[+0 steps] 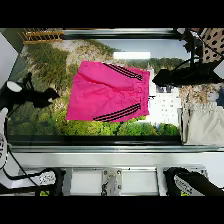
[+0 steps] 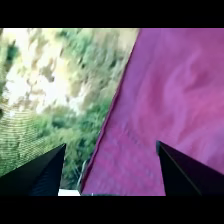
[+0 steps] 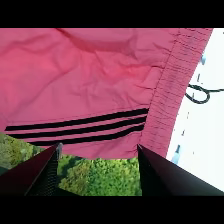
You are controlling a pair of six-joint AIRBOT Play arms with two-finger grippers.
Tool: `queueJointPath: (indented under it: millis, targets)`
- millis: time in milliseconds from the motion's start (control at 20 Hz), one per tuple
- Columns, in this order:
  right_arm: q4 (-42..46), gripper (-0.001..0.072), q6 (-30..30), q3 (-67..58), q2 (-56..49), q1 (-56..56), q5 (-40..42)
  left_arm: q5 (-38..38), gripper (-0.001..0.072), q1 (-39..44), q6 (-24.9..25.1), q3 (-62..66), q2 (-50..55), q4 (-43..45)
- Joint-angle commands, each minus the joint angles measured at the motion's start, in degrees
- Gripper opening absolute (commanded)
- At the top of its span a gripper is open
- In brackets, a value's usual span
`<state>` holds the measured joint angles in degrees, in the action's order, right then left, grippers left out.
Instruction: Fold the clothes and pants, and hang the long-sleeved shirts on hangers.
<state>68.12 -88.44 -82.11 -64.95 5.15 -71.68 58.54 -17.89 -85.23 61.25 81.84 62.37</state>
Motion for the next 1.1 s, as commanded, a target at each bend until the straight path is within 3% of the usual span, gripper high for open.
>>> queueJointPath:
  millis: [0, 100, 250, 650, 750, 900, 1050]
  targets:
    - [-0.04, 0.0513, -0.02, 0.02, 0.04, 0.07, -0.22, -6.05, 0.0608, -2.56, -4.52, -17.55, -7.69, 0.00]
    - [-0.07, 0.0513, -0.04, 0.02, 0.04, 0.07, -0.24, -10.95, 0.0608, -2.54, -5.14, -22.97, -9.11, -5.70]
    - [-0.33, 0.0513, -0.04, 0.02, 0.04, 0.07, -0.35, -14.05, 0.0608, -0.39, -1.27, -24.81, -7.02, -14.49]
    - [-0.24, 0.0513, -0.02, 0.04, 0.04, 0.04, -0.39, -15.52, 0.0598, 9.94, -1.81, -15.23, 2.43, -17.44]
    - [1.36, 0.0513, -0.02, 0.13, 0.04, -0.09, -1.25, -15.30, 0.0028, 10.64, -1.73, -14.25, 2.91, -17.33]
    - [7.04, 0.0514, -0.83, 3.30, 0.17, -0.09, -3.37, -14.99, 0.0005, 9.88, -1.20, -14.29, 1.31, -15.26]
    - [10.54, 0.0514, -5.99, 13.07, 0.15, -1.64, -1.01, -13.97, 0.0005, 9.92, 0.00, -14.29, -0.72, -12.33]
